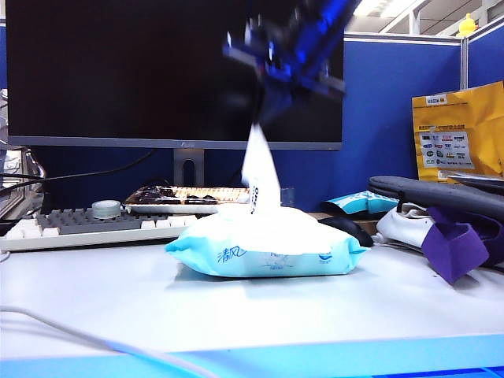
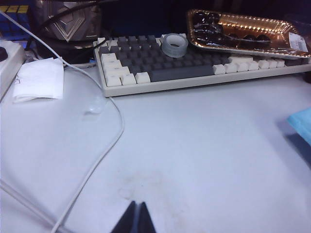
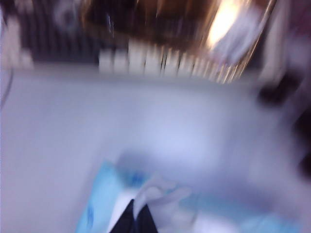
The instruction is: Pull out a wet wipe from the sky blue wet wipes packet and place it on the table.
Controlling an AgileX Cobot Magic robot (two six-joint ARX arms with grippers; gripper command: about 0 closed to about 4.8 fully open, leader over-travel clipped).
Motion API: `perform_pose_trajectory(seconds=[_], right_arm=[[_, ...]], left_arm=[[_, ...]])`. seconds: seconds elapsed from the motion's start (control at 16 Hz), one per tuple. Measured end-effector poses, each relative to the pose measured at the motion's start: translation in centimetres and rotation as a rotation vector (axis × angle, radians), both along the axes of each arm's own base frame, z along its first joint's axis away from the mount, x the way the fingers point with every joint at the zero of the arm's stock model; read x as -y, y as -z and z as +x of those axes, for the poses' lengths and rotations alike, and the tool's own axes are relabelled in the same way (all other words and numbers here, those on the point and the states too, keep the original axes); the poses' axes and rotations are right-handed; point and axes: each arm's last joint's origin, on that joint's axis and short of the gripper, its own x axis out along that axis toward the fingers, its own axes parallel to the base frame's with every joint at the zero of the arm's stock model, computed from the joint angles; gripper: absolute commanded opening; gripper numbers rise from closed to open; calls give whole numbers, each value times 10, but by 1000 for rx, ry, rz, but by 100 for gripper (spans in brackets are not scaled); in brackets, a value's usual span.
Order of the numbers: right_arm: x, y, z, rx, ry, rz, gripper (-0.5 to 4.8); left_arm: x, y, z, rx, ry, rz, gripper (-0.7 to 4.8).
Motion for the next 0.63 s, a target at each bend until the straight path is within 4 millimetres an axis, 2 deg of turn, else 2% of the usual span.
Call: perform_pose_trajectory(seconds=[0.31, 0.63], right_arm=[[4, -47, 1, 157, 62, -59, -5], [20, -76, -12, 295, 189, -200, -5]], left_arm=[[0, 0, 0, 0, 0, 0, -4], [0, 0, 0, 0, 0, 0, -4]])
